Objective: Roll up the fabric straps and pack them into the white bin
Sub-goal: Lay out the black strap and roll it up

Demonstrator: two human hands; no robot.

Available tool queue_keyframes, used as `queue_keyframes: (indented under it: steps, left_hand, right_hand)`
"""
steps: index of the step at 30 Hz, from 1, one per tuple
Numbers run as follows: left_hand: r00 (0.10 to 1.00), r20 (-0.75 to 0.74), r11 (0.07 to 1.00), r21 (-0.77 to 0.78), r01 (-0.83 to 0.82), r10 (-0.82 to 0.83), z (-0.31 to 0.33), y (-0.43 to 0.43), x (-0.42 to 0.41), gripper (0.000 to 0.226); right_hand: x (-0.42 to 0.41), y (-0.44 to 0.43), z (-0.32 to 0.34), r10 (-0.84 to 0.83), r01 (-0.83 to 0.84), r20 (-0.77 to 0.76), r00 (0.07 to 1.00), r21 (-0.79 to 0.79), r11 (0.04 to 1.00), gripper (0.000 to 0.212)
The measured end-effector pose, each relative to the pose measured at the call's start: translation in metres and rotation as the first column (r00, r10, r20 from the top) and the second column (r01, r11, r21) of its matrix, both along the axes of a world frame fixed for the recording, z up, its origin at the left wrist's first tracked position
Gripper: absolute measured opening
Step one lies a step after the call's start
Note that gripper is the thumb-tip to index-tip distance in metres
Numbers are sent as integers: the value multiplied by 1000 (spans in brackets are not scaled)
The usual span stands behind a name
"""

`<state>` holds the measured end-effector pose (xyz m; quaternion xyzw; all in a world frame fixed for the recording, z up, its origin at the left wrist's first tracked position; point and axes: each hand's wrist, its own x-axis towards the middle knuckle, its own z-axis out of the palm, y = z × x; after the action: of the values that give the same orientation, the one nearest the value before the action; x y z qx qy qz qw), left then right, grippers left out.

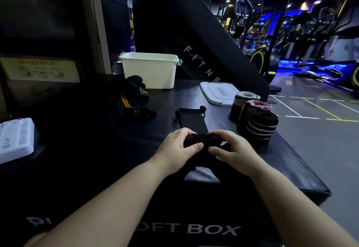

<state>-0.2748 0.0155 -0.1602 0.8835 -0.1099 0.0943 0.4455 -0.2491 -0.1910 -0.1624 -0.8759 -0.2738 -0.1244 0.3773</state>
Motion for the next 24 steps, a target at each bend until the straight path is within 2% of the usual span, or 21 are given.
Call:
queue_keyframes:
  steps: [3,8,11,14,17,21,24]
  left_hand:
    - [1000,2,1000,2,-3,3,2,-1,-1,30]
    - [999,-43,1000,-6,9,-9,3,0,-2,28]
    - [998,-64,999,-40,27,-29,1,1,-2,33]
    - [996,-76,997,-74,31,-36,-1,1,-2,25]
    - [999,-38,998,-59,1,-3,0,0,-2,26]
    - [1000,-13,999,-32,9,-10,0,-1,-5,36]
    - [998,-10,995,-76,58,-59,-2,1,-4,25]
  right_hand:
    - [-1,2,-1,-22,22,-2,1000,-21,1000,31]
    - [-2,1,0,-31,31,-19,999,6,1000,29]
    - [-3,2,2,-29,31,-75,997,35,999,21]
    - [-6,2,2,-14,20,-122,992,51,999,32]
    - [-5,3,3,2,11,-143,990,89,996,8]
    - [-7,5,4,13,9,-154,988,140,990,12]
    - [-7,6,2,2,15,-139,990,116,993,12]
